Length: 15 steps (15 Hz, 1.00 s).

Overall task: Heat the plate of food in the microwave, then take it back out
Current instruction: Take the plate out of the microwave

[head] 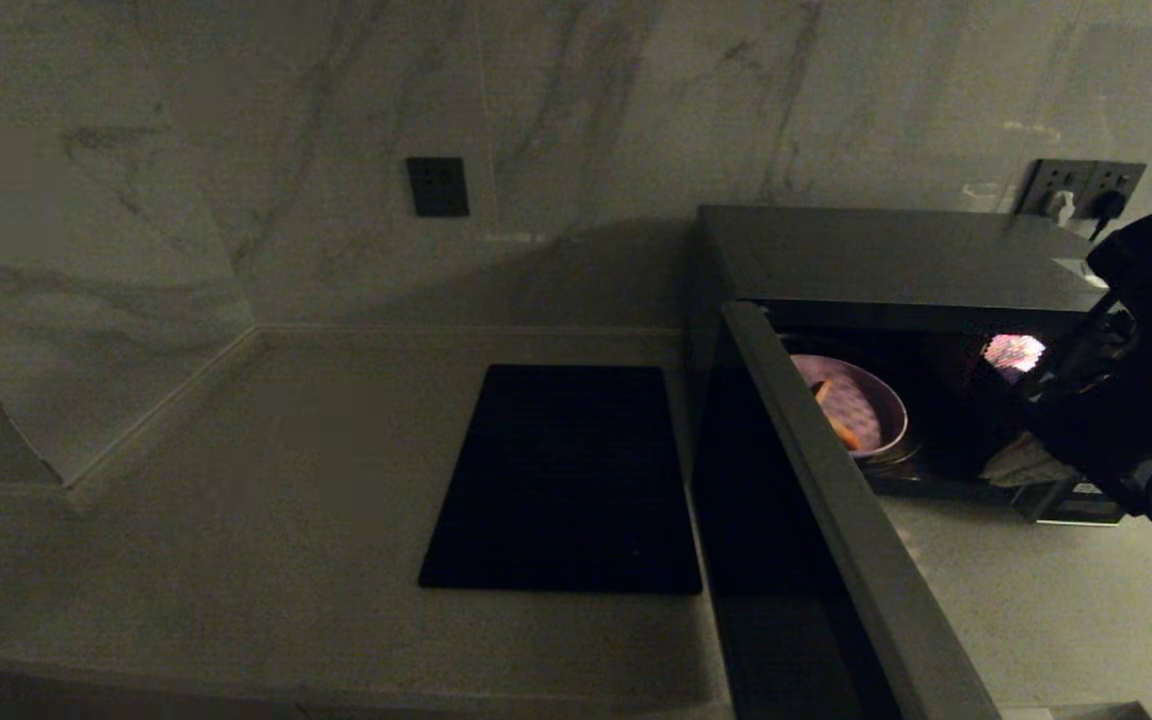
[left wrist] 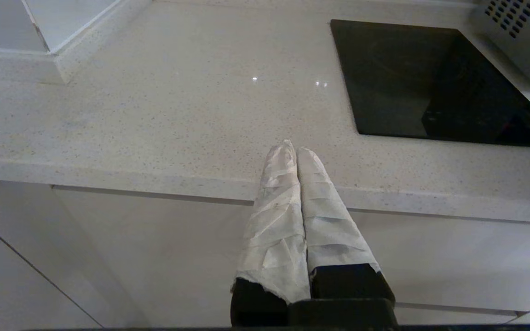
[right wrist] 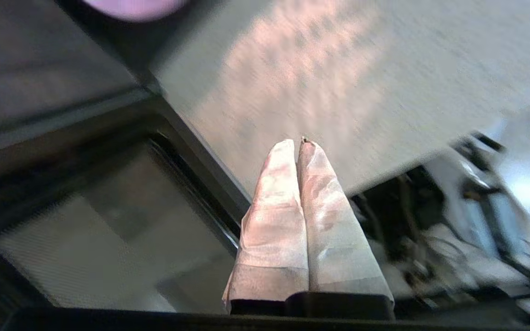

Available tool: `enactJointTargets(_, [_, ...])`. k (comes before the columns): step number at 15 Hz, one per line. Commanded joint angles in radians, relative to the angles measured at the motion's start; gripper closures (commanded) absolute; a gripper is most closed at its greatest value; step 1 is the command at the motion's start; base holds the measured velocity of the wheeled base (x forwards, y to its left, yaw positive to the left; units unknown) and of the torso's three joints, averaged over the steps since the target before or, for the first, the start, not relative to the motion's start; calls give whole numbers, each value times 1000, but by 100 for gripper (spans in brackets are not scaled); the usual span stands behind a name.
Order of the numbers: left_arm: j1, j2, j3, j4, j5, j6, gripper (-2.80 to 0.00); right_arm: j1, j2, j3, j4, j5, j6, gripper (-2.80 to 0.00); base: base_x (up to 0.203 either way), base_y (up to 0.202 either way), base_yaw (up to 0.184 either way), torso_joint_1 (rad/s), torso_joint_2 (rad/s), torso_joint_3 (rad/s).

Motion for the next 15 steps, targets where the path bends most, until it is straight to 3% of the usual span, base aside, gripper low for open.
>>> enactJointTargets(1, [0,2,0,0,0,0,0,-3,10,13,-74,-2,13,-215,0,0,0,0,0,0])
enactJointTargets(2, [0,0,0,0,0,0,0,-6,13,14,-113,-3,14,-280,0,0,0,0,0,0])
enactJointTargets(5, [0,0,0,0,0,0,0,-17,38,38,-174,-9,19,-280,0,0,0,0,0,0])
enactJointTargets(9, [0,1,0,0,0,0,0,-20,94,30,-253,-19,122,-280,0,0,0,0,0,0])
enactJointTargets(12, [0,1,0,0,0,0,0,3,121,-2,-285,-153,243,-280,0,0,0,0,0,0])
enactJointTargets(15, [0,1,0,0,0,0,0,23,159,-3,-284,-210,339,-280,0,0,0,0,0,0])
